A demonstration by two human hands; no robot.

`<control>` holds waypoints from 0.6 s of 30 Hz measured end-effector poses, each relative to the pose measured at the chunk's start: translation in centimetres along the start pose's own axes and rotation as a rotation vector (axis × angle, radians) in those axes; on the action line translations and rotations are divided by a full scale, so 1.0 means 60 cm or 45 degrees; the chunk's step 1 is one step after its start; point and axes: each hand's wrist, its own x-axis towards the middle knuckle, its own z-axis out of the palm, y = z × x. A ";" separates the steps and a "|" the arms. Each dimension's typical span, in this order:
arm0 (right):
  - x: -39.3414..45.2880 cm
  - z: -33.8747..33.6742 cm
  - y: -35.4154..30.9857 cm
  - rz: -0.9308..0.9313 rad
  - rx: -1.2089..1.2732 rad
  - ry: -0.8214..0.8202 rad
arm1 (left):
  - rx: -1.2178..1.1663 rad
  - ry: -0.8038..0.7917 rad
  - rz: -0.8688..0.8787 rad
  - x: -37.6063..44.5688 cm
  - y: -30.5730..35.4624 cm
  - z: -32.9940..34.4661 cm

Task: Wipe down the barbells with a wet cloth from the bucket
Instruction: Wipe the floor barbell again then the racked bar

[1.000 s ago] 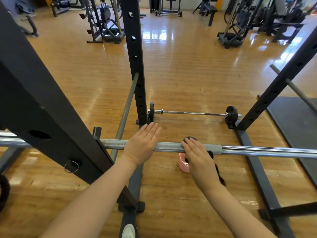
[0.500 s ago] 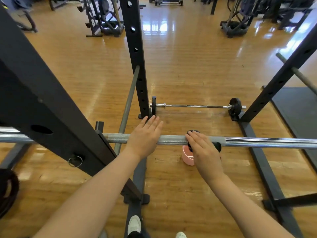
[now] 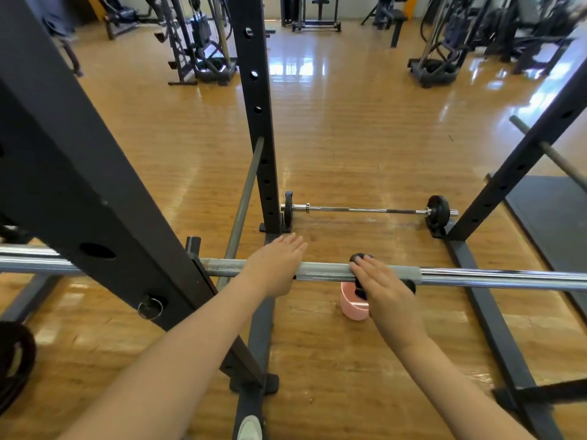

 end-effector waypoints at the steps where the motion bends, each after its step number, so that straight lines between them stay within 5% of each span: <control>1: -0.006 -0.009 0.012 0.004 -0.016 -0.031 | 0.010 0.030 0.019 -0.003 -0.001 0.002; 9: -0.018 -0.004 0.024 0.116 -0.078 0.202 | 0.208 0.206 0.147 -0.015 -0.006 0.009; 18: -0.014 -0.005 0.037 -0.025 0.010 -0.014 | 0.081 0.035 0.069 -0.007 0.003 0.001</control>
